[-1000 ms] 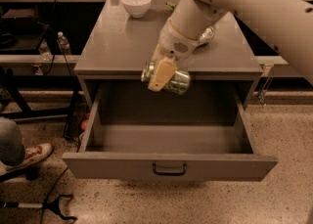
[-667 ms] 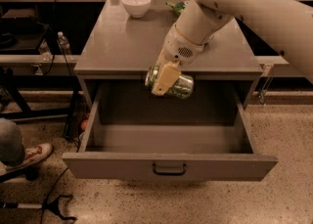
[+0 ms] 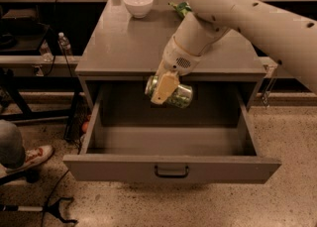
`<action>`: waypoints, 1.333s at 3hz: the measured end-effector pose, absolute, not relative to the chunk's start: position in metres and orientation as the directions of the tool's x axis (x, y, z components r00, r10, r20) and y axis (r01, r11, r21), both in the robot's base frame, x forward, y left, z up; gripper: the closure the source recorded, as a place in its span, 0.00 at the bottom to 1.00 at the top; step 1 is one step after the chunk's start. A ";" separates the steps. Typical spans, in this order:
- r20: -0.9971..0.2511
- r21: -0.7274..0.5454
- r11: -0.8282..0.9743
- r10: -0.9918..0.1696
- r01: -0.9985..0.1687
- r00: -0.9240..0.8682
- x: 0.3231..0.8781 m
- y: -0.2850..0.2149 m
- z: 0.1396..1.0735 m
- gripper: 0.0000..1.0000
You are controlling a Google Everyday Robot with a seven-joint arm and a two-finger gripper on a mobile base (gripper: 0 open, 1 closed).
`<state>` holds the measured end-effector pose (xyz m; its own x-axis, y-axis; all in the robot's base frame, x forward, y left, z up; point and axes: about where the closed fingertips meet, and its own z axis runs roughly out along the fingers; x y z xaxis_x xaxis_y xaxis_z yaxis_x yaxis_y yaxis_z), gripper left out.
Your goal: Place green can into top drawer
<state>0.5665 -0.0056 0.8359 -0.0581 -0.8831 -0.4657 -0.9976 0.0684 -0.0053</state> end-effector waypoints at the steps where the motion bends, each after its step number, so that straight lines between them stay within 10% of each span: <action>1: -0.449 0.036 0.118 -0.885 -0.992 -0.121 0.565 0.000 0.803 1.00; 4: -0.341 0.069 0.346 -0.873 -0.936 -0.348 0.568 0.016 0.723 1.00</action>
Offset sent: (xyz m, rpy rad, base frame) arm -0.0056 0.0110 -0.0982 -0.0665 0.1183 -0.2559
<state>0.5677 0.0160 0.7232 -0.3481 -0.8734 -0.3406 -0.9357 0.3459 0.0692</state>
